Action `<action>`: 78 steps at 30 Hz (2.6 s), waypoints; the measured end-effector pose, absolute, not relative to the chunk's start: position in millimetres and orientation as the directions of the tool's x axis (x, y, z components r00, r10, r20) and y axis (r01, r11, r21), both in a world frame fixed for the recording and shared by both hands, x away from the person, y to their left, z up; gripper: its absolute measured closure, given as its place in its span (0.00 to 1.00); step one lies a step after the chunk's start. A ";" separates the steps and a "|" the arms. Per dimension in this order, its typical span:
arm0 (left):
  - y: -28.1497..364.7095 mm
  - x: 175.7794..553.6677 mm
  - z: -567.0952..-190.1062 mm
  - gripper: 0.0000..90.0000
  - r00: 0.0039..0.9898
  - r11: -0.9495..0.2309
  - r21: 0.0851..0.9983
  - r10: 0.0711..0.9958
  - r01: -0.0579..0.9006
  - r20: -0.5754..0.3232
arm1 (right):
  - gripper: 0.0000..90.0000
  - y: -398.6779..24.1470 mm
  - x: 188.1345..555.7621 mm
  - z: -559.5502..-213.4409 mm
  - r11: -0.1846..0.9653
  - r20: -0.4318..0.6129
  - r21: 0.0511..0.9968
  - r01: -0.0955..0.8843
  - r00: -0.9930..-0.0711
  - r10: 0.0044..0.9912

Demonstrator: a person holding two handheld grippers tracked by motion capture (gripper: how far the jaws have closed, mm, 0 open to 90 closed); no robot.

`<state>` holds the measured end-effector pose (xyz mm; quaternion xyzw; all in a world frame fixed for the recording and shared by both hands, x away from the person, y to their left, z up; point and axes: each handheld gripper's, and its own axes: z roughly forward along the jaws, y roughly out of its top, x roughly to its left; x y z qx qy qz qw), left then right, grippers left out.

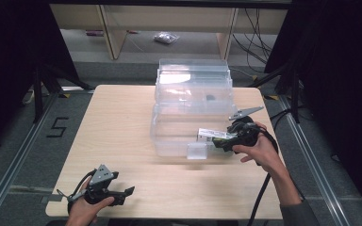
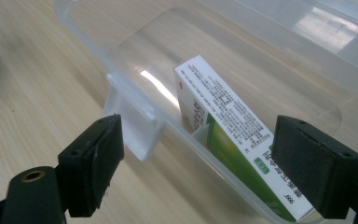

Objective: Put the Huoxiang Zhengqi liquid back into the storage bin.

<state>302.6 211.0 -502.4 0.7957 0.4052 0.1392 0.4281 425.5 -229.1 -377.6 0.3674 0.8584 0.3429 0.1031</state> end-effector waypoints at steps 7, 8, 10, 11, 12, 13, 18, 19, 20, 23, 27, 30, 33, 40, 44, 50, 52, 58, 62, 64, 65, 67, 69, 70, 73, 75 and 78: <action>210.7 302.4 -502.3 0.17 0.627 -0.295 0.798 0.768 0.526 -0.129 | 0.20 -230.6 417.9 -381.9 0.484 0.066 0.681 0.550 -0.705 0.707; 210.6 302.4 -502.3 0.17 0.627 -0.294 0.798 0.768 0.526 -0.130 | 0.20 -230.7 416.1 -382.1 0.480 0.066 0.685 0.548 -0.703 0.709; 210.7 302.3 -502.0 0.17 0.626 -0.296 0.796 0.769 0.527 -0.128 | 0.20 -230.5 412.2 -383.4 0.468 0.078 0.687 0.556 -0.697 0.713; 211.0 302.1 -501.3 0.17 0.627 -0.303 0.792 0.769 0.529 -0.125 | 0.19 -229.7 411.0 -384.6 0.460 0.079 0.693 0.555 -0.693 0.717; 211.1 301.6 -501.0 0.17 0.626 -0.302 0.793 0.770 0.530 -0.125 | 0.19 -230.5 409.2 -384.0 0.474 0.072 0.681 0.558 -0.696 0.715; 210.8 301.3 -501.1 0.17 0.622 -0.297 0.798 0.774 0.525 -0.122 | 0.19 -229.8 406.9 -385.5 0.475 0.072 0.683 0.555 -0.698 0.712; 211.7 300.6 -499.8 0.17 0.620 -0.306 0.790 0.776 0.531 -0.117 | 0.19 -225.2 396.0 -387.9 0.440 0.085 0.694 0.570 -0.672 0.736; 211.5 300.9 -500.4 0.17 0.621 -0.297 0.795 0.774 0.528 -0.124 | 0.19 -225.2 396.0 -387.9 0.440 0.085 0.694 0.570 -0.672 0.736; 211.7 300.8 -500.3 0.17 0.621 -0.298 0.796 0.775 0.527 -0.121 | 0.19 -226.3 396.4 -387.9 0.462 0.066 0.697 0.548 -0.690 0.721; 212.1 300.6 -500.0 0.17 0.622 -0.300 0.796 0.773 0.526 -0.120 | 0.19 -224.8 391.8 -389.3 0.451 0.069 0.697 0.557 -0.679 0.731; 214.5 299.9 -498.4 0.17 0.638 -0.338 0.782 0.764 0.523 -0.096 | 0.19 -222.4 386.0 -392.6 0.425 0.079 0.710 0.561 -0.663 0.744; 212.4 298.5 -498.7 0.17 0.628 -0.310 0.799 0.771 0.515 -0.105 | 0.19 -221.3 380.4 -394.2 0.424 0.077 0.703 0.571 -0.654 0.752; 214.3 297.6 -496.6 0.17 0.638 -0.342 0.788 0.765 0.513 -0.083 | 0.18 -219.0 376.6 -399.0 0.426 0.059 0.712 0.558 -0.652 0.756; 213.6 295.1 -496.5 0.17 0.627 -0.287 0.799 0.767 0.528 -0.139 | 0.18 -214.6 365.7 -409.4 0.419 0.068 0.697 0.582 -0.636 0.769; 213.3 293.6 -495.3 0.17 0.630 -0.294 0.803 0.766 0.519 -0.127 | 0.18 -211.5 360.6 -414.6 0.411 0.080 0.693 0.593 -0.629 0.773; 213.1 291.9 -494.2 0.17 0.630 -0.298 0.804 0.768 0.515 -0.119 | 0.18 -210.4 353.5 -420.2 0.398 0.090 0.698 0.596 -0.624 0.776; 215.6 292.2 -493.1 0.17 0.642 -0.331 0.793 0.760 0.511 -0.097 | 0.18 -210.9 351.1 -422.1 0.393 0.093 0.705 0.590 -0.627 0.773; 214.9 292.2 -493.7 0.17 0.632 -0.318 0.799 0.768 0.510 -0.098 | 0.18 -215.3 344.3 -428.1 0.387 0.084 0.731 0.563 -0.636 0.767; 213.4 292.7 -494.8 0.17 0.627 -0.298 0.803 0.770 0.517 -0.119 | 0.18 -217.1 340.1 -431.9 0.365 0.105 0.732 0.575 -0.625 0.773; 215.8 293.2 -493.8 0.16 0.644 -0.336 0.790 0.759 0.513 -0.096 | 0.18 -219.1 338.5 -435.5 0.361 0.107 0.738 0.570 -0.627 0.772; 215.6 293.2 -493.8 0.17 0.643 -0.334 0.791 0.760 0.513 -0.096 | 0.18 -220.2 337.4 -437.5 0.359 0.105 0.741 0.567 -0.627 0.772; 215.2 292.7 -493.6 0.17 0.639 -0.327 0.792 0.763 0.515 -0.100 | 0.18 -221.5 335.1 -441.0 0.355 0.111 0.741 0.570 -0.625 0.772; 215.4 292.8 -493.7 0.17 0.639 -0.326 0.793 0.763 0.515 -0.101 | 0.18 -222.5 331.7 -444.5 0.342 0.132 0.732 0.590 -0.615 0.778; 215.2 292.9 -493.9 0.17 0.638 -0.325 0.793 0.763 0.515 -0.102 | 0.18 -224.0 331.5 -446.7 0.340 0.126 0.739 0.581 -0.616 0.777; 214.9 292.6 -493.7 0.17 0.638 -0.326 0.793 0.764 0.514 -0.099 | 0.18 -226.6 327.1 -449.2 0.325 0.149 0.737 0.592 -0.612 0.777; 214.8 292.6 -493.8 0.17 0.638 -0.326 0.796 0.764 0.510 -0.097 | 0.18 -228.5 325.4 -451.1 0.318 0.152 0.750 0.580 -0.619 0.770; 215.3 293.0 -493.6 0.16 0.642 -0.332 0.791 0.761 0.514 -0.098 | 0.18 -230.4 322.2 -451.9 0.315 0.152 0.752 0.579 -0.617 0.772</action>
